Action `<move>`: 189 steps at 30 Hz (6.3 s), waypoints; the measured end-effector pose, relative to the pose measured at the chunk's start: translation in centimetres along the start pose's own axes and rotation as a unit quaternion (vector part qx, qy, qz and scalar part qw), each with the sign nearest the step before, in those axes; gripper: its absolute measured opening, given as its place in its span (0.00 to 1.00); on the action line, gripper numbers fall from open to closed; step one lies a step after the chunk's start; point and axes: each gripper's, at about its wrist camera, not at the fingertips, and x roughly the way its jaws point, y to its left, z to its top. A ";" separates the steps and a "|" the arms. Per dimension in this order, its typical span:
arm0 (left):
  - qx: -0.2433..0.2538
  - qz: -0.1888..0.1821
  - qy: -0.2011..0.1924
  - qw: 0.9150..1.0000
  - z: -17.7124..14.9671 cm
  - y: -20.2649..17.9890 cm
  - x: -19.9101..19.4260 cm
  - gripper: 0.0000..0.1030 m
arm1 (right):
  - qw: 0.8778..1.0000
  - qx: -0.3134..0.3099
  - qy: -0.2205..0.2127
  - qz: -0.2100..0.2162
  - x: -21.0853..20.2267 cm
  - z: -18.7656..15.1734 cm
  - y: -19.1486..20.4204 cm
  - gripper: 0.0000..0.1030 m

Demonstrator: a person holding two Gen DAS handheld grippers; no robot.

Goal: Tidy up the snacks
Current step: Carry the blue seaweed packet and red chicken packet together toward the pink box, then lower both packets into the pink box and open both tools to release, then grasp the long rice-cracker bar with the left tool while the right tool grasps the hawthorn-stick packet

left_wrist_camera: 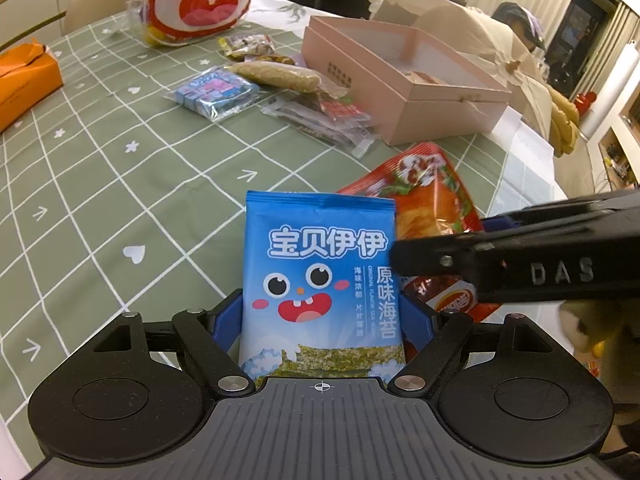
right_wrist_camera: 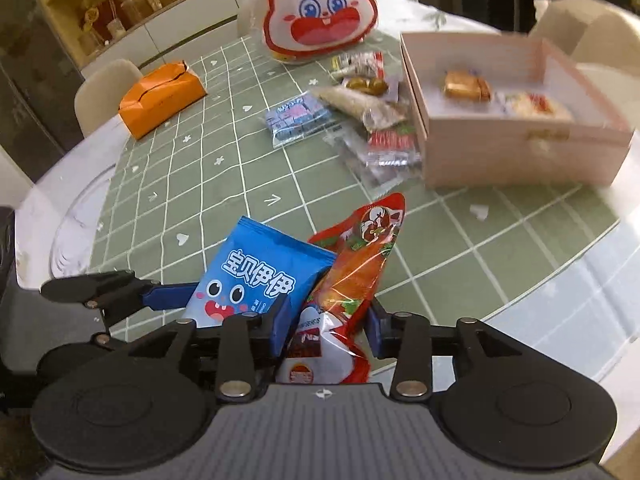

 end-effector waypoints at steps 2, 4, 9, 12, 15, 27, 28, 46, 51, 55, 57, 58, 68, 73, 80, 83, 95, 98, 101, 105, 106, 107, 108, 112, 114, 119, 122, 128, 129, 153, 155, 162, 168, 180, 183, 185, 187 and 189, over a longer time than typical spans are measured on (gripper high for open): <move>0.000 0.001 -0.001 1.000 0.0 0.0 0.0 0.83 | 0.998 0.048 0.015 0.033 1.2 0.1 -1.6 0.51; -0.005 0.003 0.000 1.000 0.0 0.1 -0.1 0.83 | 0.996 0.071 0.005 0.053 1.6 0.0 -2.3 0.52; -0.015 0.009 -0.004 1.000 0.0 0.2 -0.7 0.82 | 0.997 0.049 -0.007 0.057 0.0 0.1 -2.3 0.24; -0.015 0.005 -0.003 1.000 0.1 0.1 -0.8 0.82 | 0.999 0.025 -0.031 0.025 -2.1 0.4 -2.3 0.22; -0.008 -0.005 0.002 1.000 0.1 -0.5 -0.5 0.82 | 0.998 0.019 -0.057 0.004 -4.6 0.8 -2.7 0.22; 0.015 -0.016 0.006 1.000 -0.3 -2.1 0.3 0.83 | 0.996 -0.051 -0.063 -0.034 -3.7 -0.7 0.6 0.31; 0.016 -0.015 0.006 1.000 -0.3 -2.2 0.3 0.83 | 0.995 -0.064 -0.064 -0.050 -3.6 -0.8 1.0 0.31; 0.023 -0.006 0.001 1.000 -0.5 -2.5 0.3 0.83 | 0.998 0.015 -0.056 -0.035 -1.7 -0.8 -2.8 0.33; 0.015 -0.010 0.001 1.000 -0.5 -2.4 0.2 0.82 | 0.998 0.013 -0.061 -0.030 -2.5 -0.4 -3.1 0.21; 0.006 -0.028 -0.009 1.000 0.0 -2.8 -0.7 0.81 | 0.996 0.012 -0.082 -0.025 -4.6 -0.4 -3.4 0.21; 0.013 -0.033 -0.025 0.999 0.7 -3.5 -1.7 0.81 | 0.995 0.014 -0.100 -0.019 -6.3 -0.2 -3.7 0.21; 0.013 -0.039 -0.035 0.999 1.2 -3.9 -2.4 0.81 | 0.994 0.016 -0.110 -0.018 -7.2 0.0 -3.9 0.21; 0.034 -0.075 -0.187 0.979 14.4 -7.3 -6.2 0.82 | 0.976 0.001 -0.206 -0.069 -17.1 8.9 -8.6 0.21; 0.024 -0.088 -0.183 0.979 19.6 -8.1 1.6 0.87 | 0.980 0.044 -0.182 -0.072 -15.7 13.9 -12.8 0.21; 0.011 -0.085 -0.103 0.991 21.9 -7.2 12.3 0.85 | 0.989 0.062 -0.114 -0.070 -8.2 18.7 -17.3 0.21; 0.042 -0.098 -0.103 0.989 21.6 -7.2 13.1 0.85 | 0.993 0.065 -0.093 -0.039 -3.8 20.7 -18.1 0.21; -0.067 -0.112 -0.144 0.981 20.8 -2.0 9.4 0.81 | 0.996 0.077 -0.034 -0.007 3.0 21.4 -18.6 0.29; -0.142 -0.086 -0.181 0.969 19.9 0.9 6.3 0.81 | 0.995 0.086 -0.043 -0.029 1.8 20.5 -18.9 0.42; -0.176 -0.060 -0.174 0.967 19.0 3.1 4.9 0.81 | 0.992 0.104 -0.053 -0.045 0.4 19.0 -18.8 0.50; -0.159 -0.032 -0.138 0.977 16.3 3.9 4.5 0.81 | 0.993 0.107 -0.045 0.014 -0.8 16.5 -17.3 0.50; -0.160 -0.028 -0.128 0.978 15.4 4.0 4.4 0.81 | 0.994 0.102 -0.036 0.031 -0.5 16.0 -16.6 0.50; -0.164 -0.025 -0.119 0.979 14.5 4.2 4.3 0.81 | 0.995 0.090 -0.028 0.041 -0.1 15.6 -15.8 0.50; -0.166 -0.022 -0.110 0.980 14.1 4.1 4.4 0.80 | 0.996 0.075 -0.020 0.041 0.4 15.4 -14.9 0.50; -0.154 -0.008 -0.078 0.985 11.8 4.3 4.2 0.80 | 0.999 0.008 -0.026 -0.017 2.4 15.2 -12.2 0.50; -0.147 -0.001 -0.064 0.987 11.2 4.5 4.2 0.80 | 0.999 0.010 -0.030 -0.038 3.2 15.5 -12.4 0.50; -0.154 -0.007 -0.051 0.987 10.7 5.3 4.4 0.80 | 0.992 0.008 -0.020 -0.121 4.3 14.9 -12.8 0.50; -0.165 -0.020 -0.063 0.984 12.0 5.7 4.6 0.80 | 0.992 -0.005 -0.022 -0.123 3.3 14.0 -12.4 0.46; -0.180 -0.009 -0.096 0.979 16.9 5.8 7.0 0.80 | 0.994 0.008 -0.081 -0.071 -0.4 14.0 -10.7 0.47; -0.174 0.000 -0.094 0.980 17.7 5.6 7.7 0.80 | 0.994 0.016 -0.089 -0.067 -0.6 14.7 -10.5 0.48; -0.063 0.035 -0.058 0.996 12.5 6.7 6.5 0.38 | 0.990 -0.024 -0.123 -0.070 -1.9 9.6 -7.0 0.53; -0.065 0.035 -0.058 0.996 11.5 6.7 5.9 0.38 | 0.994 -0.020 -0.109 -0.027 -2.0 7.9 -6.5 0.54; -0.089 0.038 -0.057 0.994 8.8 7.5 3.8 0.37 | 0.997 -0.063 -0.045 -0.002 3.2 6.1 -3.5 0.54; -0.113 0.040 -0.055 0.991 7.3 8.4 2.8 0.37 | 0.987 -0.101 -0.095 -0.084 7.9 7.0 -0.6 0.70; -0.136 0.041 -0.056 0.988 5.8 9.1 2.0 0.37 | 0.983 -0.142 -0.089 -0.070 9.3 8.1 0.7 0.43; -0.131 0.041 -0.051 0.989 5.4 8.5 1.7 0.35 | 0.987 -0.132 -0.076 -0.045 7.7 6.4 0.8 0.42; -0.124 0.038 -0.045 0.991 4.8 7.8 1.4 0.32 | 0.988 -0.133 -0.069 -0.035 6.4 4.3 1.0 0.42; -0.117 0.035 -0.040 0.992 4.1 6.9 1.1 0.32 | 0.989 -0.128 -0.063 -0.027 4.9 2.0 1.1 0.42; -0.111 0.028 -0.036 0.993 3.4 6.1 0.7 0.32 | 0.990 -0.124 -0.057 -0.021 3.6 0.1 1.2 0.43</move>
